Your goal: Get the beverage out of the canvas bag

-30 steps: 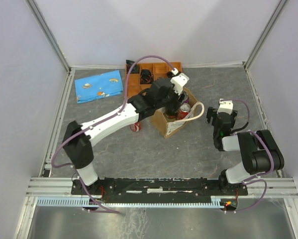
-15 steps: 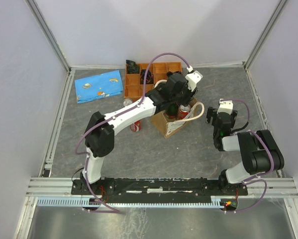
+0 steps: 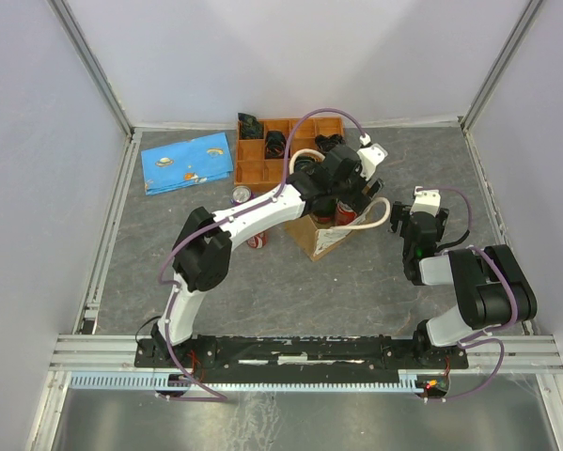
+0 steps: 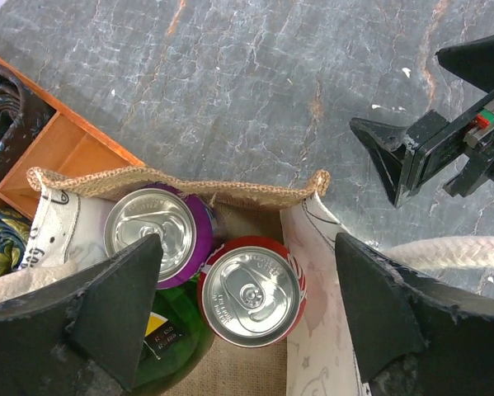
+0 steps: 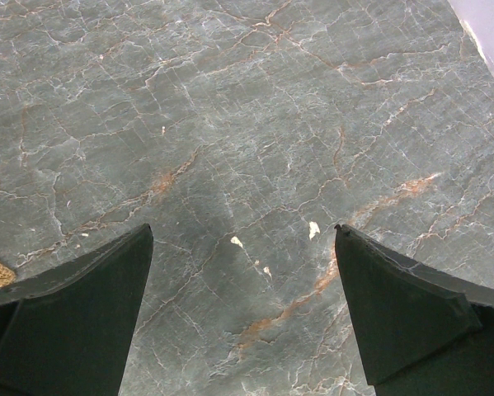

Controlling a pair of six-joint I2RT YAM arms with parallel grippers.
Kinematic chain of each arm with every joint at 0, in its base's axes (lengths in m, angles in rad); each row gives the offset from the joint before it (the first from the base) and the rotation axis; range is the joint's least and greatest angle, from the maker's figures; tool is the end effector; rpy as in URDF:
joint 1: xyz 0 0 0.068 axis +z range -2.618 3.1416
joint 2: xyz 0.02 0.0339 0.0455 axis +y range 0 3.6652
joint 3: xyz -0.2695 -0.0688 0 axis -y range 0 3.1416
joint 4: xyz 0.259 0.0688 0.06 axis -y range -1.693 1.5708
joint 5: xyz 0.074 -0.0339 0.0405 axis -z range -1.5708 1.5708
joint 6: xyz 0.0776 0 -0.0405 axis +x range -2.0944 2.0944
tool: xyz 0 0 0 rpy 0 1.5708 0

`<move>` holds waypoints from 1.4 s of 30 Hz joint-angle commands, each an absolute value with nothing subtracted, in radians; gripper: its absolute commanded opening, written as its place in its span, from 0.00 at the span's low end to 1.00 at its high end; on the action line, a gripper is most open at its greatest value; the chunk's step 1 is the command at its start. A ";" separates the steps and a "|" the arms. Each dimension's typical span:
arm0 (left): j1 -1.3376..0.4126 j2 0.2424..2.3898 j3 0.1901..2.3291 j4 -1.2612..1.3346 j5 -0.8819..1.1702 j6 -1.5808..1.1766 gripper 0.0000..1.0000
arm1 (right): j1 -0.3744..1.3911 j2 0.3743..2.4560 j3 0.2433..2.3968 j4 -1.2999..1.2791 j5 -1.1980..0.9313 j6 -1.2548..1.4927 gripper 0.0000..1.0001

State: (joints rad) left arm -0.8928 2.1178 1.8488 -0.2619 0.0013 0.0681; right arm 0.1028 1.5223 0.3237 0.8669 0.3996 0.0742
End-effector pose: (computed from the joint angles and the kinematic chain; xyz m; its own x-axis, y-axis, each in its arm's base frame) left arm 0.3490 -0.4335 0.2559 -0.2638 0.4360 -0.8604 0.7993 0.5981 0.0580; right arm 0.2961 0.0002 0.1159 -0.3029 0.0374 -0.9523 0.2946 0.9540 -0.0563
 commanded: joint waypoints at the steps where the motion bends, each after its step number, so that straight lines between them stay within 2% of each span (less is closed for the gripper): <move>1: -0.899 2.132 1.887 -0.295 -0.006 0.052 0.94 | 0.100 1.513 0.350 0.899 0.394 0.079 0.99; 12: -0.956 2.184 1.886 -0.347 -0.091 0.032 0.96 | 0.101 1.513 0.350 0.899 0.394 0.079 0.99; 20: -1.006 2.194 1.882 -0.368 -0.264 0.028 0.97 | 0.100 1.513 0.350 0.899 0.394 0.079 0.99; 30: -1.034 2.189 1.898 -0.386 -0.383 0.028 0.98 | 0.101 1.514 0.350 0.899 0.394 0.080 0.99; 42: -1.040 2.200 1.965 -0.433 -0.415 0.032 0.97 | 0.100 1.513 0.350 0.899 0.394 0.080 0.99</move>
State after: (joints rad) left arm -1.0199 2.1860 1.9095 -0.4091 -0.4213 0.0471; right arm 0.1028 1.5223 0.3237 0.8669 0.3996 0.0742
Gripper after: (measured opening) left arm 0.981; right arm 0.991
